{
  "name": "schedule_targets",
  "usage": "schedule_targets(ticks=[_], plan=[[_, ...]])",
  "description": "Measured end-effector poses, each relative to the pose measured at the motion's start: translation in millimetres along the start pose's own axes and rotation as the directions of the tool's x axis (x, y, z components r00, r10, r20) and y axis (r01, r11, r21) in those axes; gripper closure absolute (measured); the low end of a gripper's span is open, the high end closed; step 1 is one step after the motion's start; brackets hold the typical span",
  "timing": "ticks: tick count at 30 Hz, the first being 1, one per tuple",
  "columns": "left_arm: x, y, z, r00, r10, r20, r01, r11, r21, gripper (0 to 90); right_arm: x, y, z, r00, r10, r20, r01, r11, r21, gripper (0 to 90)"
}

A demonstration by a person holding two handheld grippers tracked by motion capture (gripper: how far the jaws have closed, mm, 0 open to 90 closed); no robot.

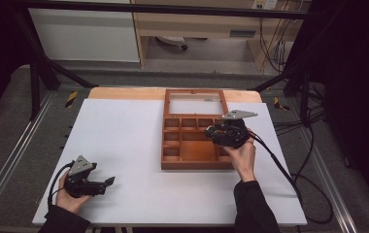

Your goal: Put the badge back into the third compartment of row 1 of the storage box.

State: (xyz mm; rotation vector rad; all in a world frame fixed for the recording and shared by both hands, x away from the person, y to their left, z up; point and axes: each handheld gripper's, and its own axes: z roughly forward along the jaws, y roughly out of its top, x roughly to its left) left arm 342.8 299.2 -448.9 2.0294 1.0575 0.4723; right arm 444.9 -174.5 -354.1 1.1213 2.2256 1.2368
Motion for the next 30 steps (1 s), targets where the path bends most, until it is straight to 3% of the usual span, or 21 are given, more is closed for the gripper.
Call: schedule_targets(ticks=[15,30], plan=[[0.4,-0.1,-0.1,1.0,-0.001,-0.002,0.001,1.0,-0.002,8.9,-11.7,6.0,23.5,0.9992,0.014,0.039,-0.015,1.0,0.027,48.9],[0.4,0.0,0.0,1.0,0.0,-0.001,0.0,1.0,-0.001,8.9,-23.8,12.4,42.5,0.9973,0.037,0.063,-0.038,0.999,0.022,48.8]])
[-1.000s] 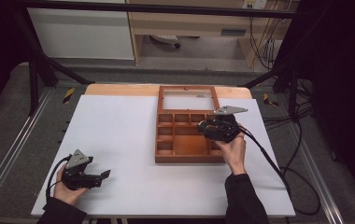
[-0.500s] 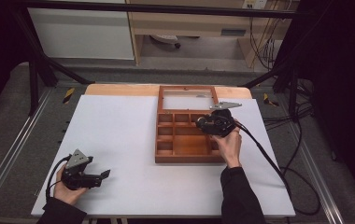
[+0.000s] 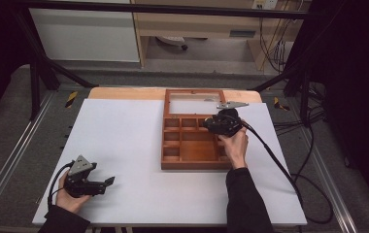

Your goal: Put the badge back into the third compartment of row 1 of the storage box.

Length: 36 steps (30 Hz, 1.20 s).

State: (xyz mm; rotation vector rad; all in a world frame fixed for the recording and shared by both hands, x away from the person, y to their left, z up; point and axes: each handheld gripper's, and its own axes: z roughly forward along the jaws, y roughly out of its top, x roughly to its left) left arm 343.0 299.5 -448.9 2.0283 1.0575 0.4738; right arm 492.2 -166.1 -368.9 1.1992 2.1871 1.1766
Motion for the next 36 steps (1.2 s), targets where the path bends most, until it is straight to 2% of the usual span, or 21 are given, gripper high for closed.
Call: schedule_targets(ticks=[14,25,36], plan=[[0.4,-0.1,0.0,1.0,-0.001,0.0,0.001,1.0,0.0,8.9,-5.1,1.8,24.9,0.9999,-0.001,0.015,0.0,0.999,0.038,48.8],[0.4,0.0,0.1,1.0,0.0,0.001,0.0,1.0,0.0,8.9,-13.1,1.7,36.0,0.9992,0.02,0.034,-0.022,0.998,0.055,48.8],[0.6,-0.1,-0.1,1.0,-0.001,0.001,0.001,1.0,-0.001,8.9,-13.2,-4.3,49.6,0.9991,0.009,0.043,-0.012,0.996,0.092,48.8]])
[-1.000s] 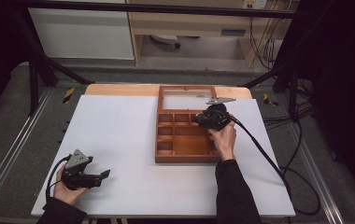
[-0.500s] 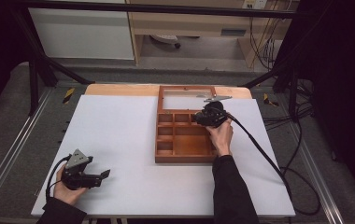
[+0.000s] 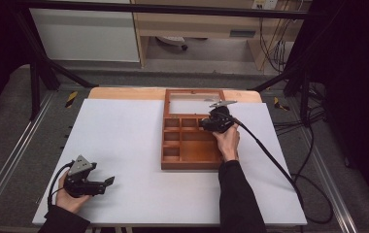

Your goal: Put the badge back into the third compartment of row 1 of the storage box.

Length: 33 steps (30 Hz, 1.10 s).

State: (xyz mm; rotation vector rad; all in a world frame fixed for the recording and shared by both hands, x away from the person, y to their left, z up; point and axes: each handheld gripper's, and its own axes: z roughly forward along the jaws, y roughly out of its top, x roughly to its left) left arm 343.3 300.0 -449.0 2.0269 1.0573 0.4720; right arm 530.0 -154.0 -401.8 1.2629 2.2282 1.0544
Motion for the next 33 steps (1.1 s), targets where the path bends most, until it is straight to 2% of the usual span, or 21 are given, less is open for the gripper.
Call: schedule_targets(ticks=[11,24,33], plan=[[0.0,-0.1,0.1,1.0,0.0,0.0,0.0,1.0,0.001,8.9,1.4,-4.7,7.3,0.9999,-0.013,0.002,0.013,0.999,0.041,48.7],[-0.1,0.0,0.0,1.0,0.0,0.001,0.0,1.0,0.0,8.9,1.9,-4.8,7.2,0.9999,-0.014,0.005,0.014,0.999,0.03,46.0],[-0.1,0.0,0.0,1.0,0.0,0.001,0.0,1.0,0.0,8.9,3.5,-1.7,-2.1,0.9999,-0.015,-0.002,0.015,1.0,0.002,43.7]])
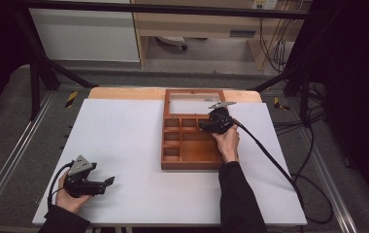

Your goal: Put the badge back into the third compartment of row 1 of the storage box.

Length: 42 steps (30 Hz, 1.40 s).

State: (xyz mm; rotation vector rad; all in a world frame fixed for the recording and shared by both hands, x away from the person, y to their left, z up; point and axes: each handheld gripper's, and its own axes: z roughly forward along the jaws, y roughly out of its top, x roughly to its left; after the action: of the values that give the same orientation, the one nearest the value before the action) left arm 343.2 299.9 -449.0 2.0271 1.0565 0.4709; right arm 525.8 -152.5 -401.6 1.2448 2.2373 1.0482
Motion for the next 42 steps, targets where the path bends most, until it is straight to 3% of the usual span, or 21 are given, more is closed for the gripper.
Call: schedule_targets(ticks=[13,17,27,42], plan=[[-0.6,0.0,0.4,1.0,0.0,-0.001,0.0,1.0,0.001,8.9,5.9,2.1,-25.9,0.9996,-0.017,-0.024,0.017,1.0,-0.008,25.9],[-0.8,0.0,0.7,1.0,0.001,0.0,-0.001,1.0,0.002,8.9,6.5,-2.1,-36.4,0.9982,0.008,-0.06,-0.011,0.999,-0.038,22.3],[-0.9,-0.1,1.1,1.0,0.003,-0.001,-0.003,1.0,0.006,8.9,6.7,-13.7,-59.6,0.9968,0.024,-0.076,-0.028,0.998,-0.051,8.0],[-1.6,0.0,1.7,1.0,0.003,-0.002,-0.003,1.0,0.008,8.9,6.8,-42.4,-94.2,0.9947,0.029,-0.099,-0.037,0.996,-0.086,0.9]])
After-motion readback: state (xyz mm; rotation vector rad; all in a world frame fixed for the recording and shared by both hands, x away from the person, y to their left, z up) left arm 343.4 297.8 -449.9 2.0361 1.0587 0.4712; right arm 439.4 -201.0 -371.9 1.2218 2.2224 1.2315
